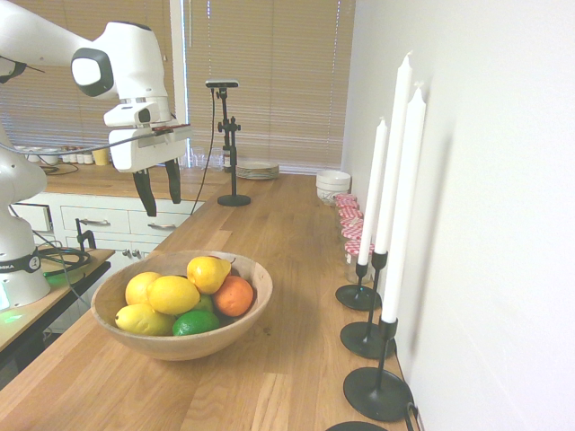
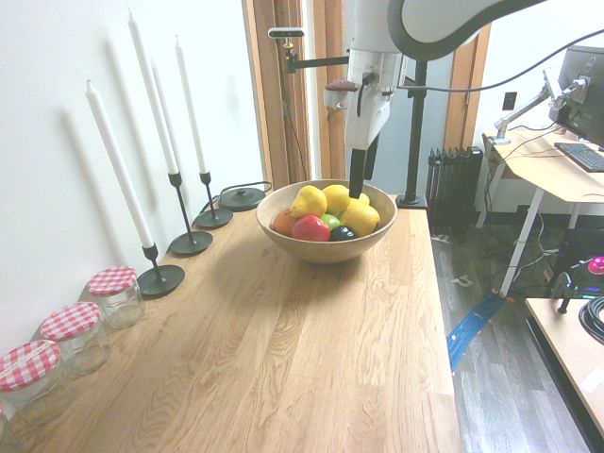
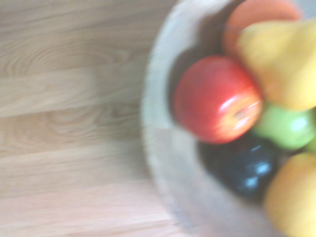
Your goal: Take yellow lemon out of the basket
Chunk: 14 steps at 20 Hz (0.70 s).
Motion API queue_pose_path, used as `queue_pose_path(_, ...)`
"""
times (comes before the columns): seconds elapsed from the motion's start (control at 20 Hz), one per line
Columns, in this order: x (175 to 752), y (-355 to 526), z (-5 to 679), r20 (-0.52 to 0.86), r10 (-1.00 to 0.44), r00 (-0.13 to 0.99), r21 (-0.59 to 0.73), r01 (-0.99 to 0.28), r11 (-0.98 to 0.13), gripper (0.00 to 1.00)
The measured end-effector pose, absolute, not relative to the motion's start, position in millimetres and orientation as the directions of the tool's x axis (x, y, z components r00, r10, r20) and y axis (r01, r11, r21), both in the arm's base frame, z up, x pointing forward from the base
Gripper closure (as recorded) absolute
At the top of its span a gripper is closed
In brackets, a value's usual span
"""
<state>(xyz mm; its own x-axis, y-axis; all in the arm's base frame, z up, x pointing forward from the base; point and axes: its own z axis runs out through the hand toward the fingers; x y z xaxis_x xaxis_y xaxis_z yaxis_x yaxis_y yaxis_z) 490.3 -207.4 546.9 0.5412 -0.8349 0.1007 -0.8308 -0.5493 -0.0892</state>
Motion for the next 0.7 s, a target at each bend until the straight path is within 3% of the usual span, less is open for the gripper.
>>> queue_pose_path(0.3, 505.5, -267.8, 545.3, 0.093, -0.778, 0.622, -0.031, -0.779, -0.626, 0.00)
queue_pose_path(0.7, 520.0, -350.9, 539.1, 0.086, -0.763, 0.641, -0.004, -0.765, -0.644, 0.00)
